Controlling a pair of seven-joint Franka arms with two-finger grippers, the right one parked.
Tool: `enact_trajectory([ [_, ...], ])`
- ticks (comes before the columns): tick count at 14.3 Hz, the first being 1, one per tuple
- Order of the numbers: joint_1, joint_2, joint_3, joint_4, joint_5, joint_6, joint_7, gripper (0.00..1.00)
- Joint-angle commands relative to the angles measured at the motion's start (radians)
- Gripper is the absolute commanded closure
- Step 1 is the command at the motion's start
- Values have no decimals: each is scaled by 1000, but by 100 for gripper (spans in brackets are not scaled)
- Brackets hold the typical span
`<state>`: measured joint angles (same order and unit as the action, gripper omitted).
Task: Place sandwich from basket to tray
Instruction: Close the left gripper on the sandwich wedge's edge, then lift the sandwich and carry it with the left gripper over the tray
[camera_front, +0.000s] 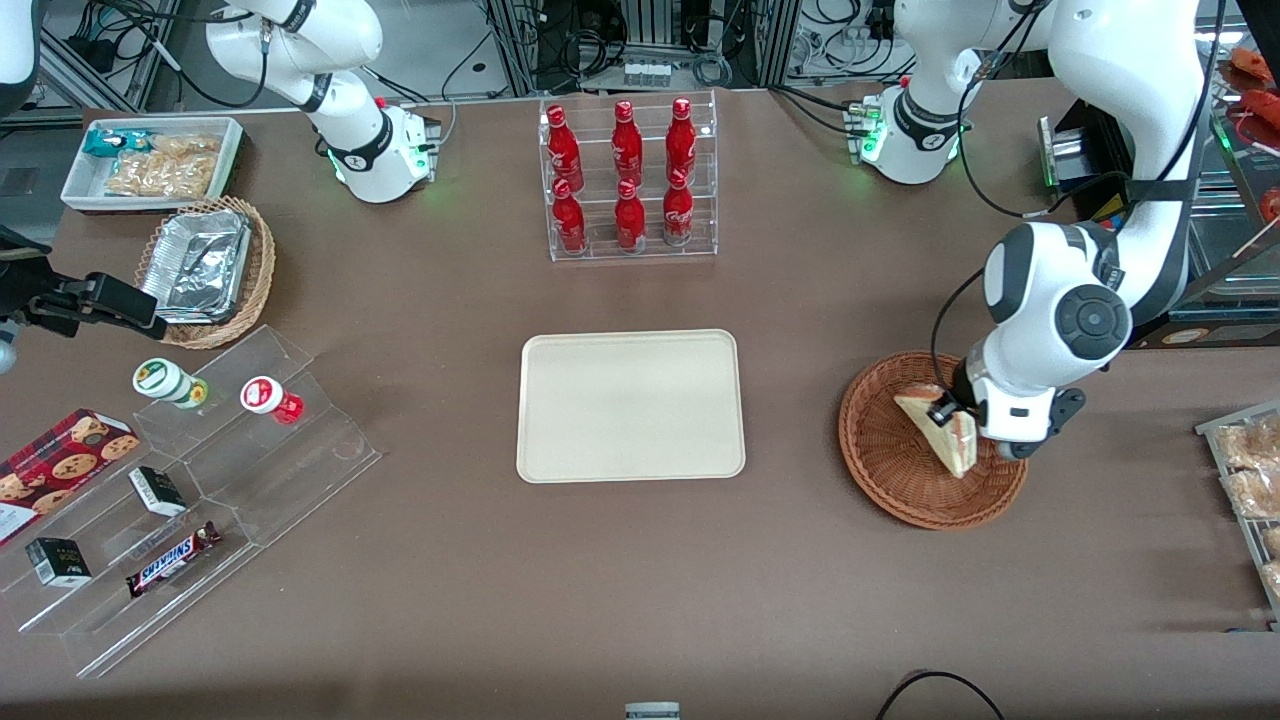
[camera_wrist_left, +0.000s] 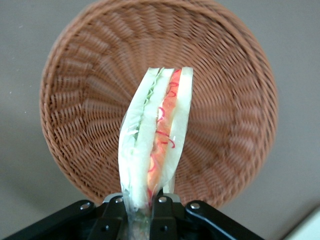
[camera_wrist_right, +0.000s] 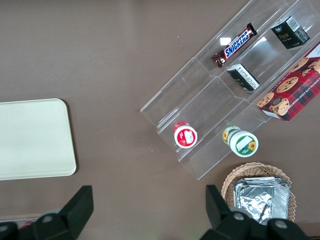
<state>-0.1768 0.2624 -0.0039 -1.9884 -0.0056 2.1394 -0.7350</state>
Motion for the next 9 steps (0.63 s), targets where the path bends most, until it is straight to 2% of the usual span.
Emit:
enact_trajectory([
  [1, -68, 20, 9, 112, 4, -139, 217, 95],
  [4, -188, 102, 9, 227, 3, -153, 247, 93],
  [9, -355, 222, 9, 384, -8, -151, 109, 94],
])
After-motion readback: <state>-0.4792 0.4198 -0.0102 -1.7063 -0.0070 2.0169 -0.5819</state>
